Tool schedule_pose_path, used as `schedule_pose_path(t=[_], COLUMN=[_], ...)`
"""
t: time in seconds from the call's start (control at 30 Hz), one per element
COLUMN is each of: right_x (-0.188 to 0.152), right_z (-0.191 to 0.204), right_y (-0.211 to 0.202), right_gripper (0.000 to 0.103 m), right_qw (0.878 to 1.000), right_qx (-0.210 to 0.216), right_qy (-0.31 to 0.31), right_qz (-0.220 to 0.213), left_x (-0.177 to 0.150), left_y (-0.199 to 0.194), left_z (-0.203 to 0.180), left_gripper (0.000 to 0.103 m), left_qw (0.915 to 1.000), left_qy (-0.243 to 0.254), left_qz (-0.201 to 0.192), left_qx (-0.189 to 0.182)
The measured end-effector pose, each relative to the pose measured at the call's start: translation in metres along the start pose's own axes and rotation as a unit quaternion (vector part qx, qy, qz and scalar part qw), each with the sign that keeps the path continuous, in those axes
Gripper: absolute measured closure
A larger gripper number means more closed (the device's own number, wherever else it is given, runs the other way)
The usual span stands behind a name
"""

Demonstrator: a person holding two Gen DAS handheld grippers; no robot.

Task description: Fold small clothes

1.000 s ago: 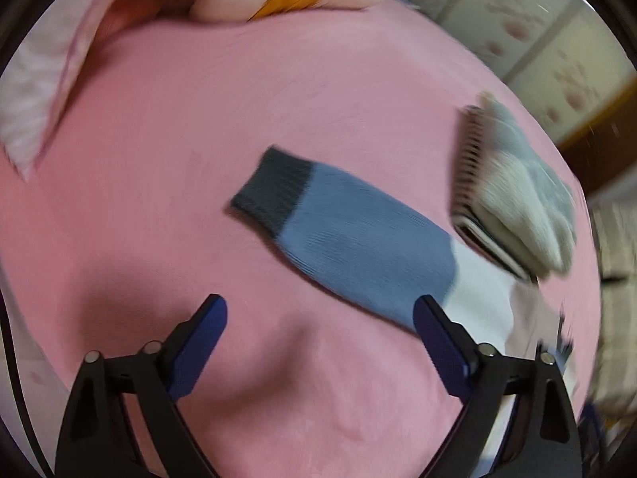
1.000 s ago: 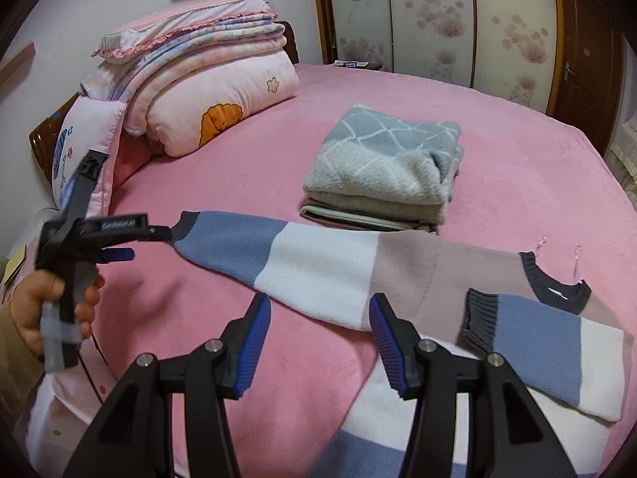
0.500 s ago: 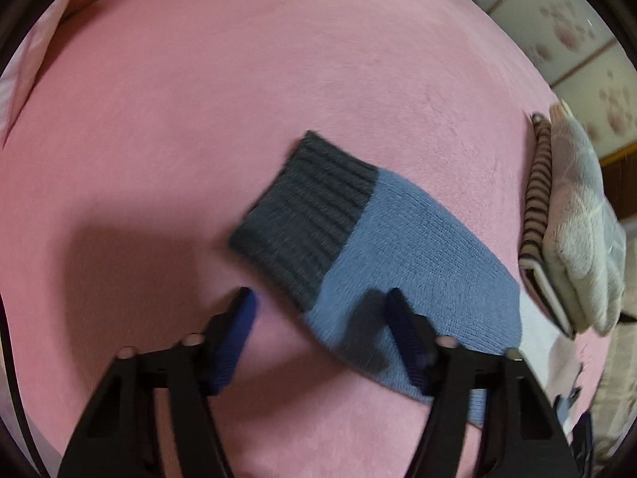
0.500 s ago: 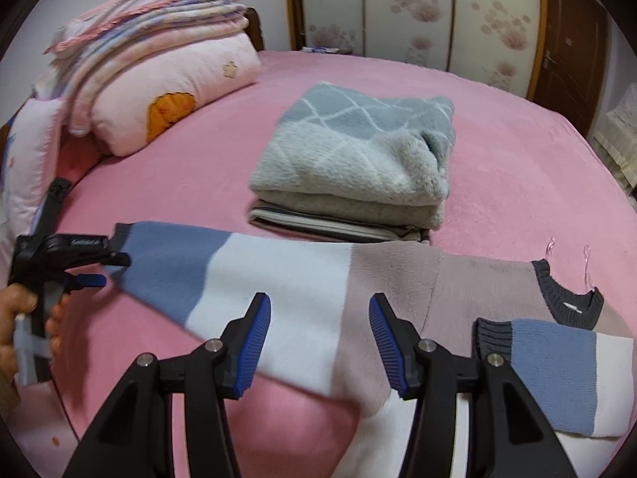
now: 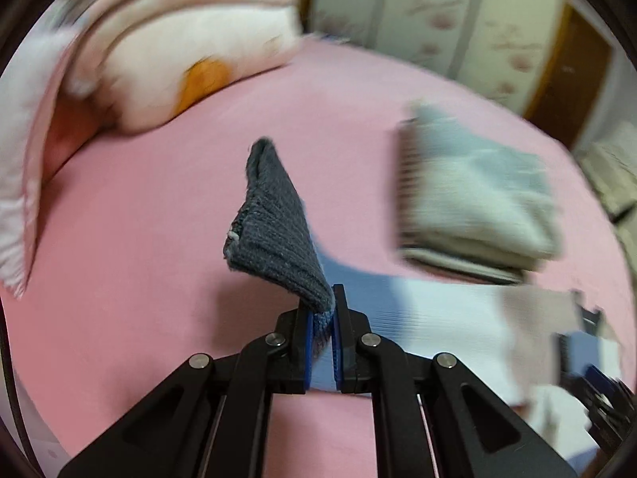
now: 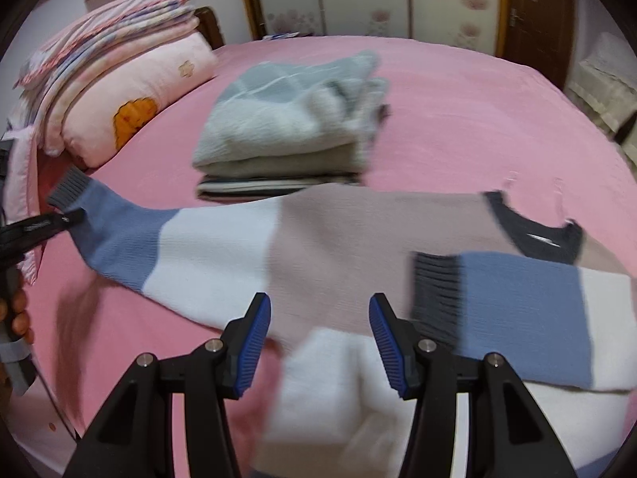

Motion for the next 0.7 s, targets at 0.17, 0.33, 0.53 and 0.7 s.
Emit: schedule_pose_path(t=[0.17,0.33,0.53,0.7], right_x=[-0.004,-0.021,-0.063,-0.096], right_z=[-0.059,-0.124,-0.192,-0.22], right_y=[-0.049,-0.102,-0.131,-0.136], right_gripper=[0.051,0.051,0.051,0.051], right_qw=[0.998,0.992,0.986,0.985], right_qx=[-0.023,-0.049,-0.083,-0.075], right_qy=[0.043,0.095,0.132,0.153], right_qz=[-0.034,-0.071,-0.06,-0.041], left_x=[-0.007,-0.044,-0.138,-0.178], left_y=[-0.08,-0.124,-0.113,-0.112], left_z=[-0.127,-0.249,-0.346,-0.342], left_gripper=[0.097,0.096,0.04,0.039], left_qw=[0.9904,0.9717,0.9542,0.9548], left_qy=[0.087,0.148,0.21,0.229], left_qz=[-0.044,-0.036,0.036,0.024], left_qx=[-0.098,-0.181,-0.21,-0.188])
Point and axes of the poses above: each gripper's, at about its wrist camera, not at the fingertips, and y roughly the way its jaws point, z to its left, x to its top, the point moved 10 cm from there along y, roughly the way its jaws point, and after that the axes turned 9 degrees about x, right-handed, at the moved point
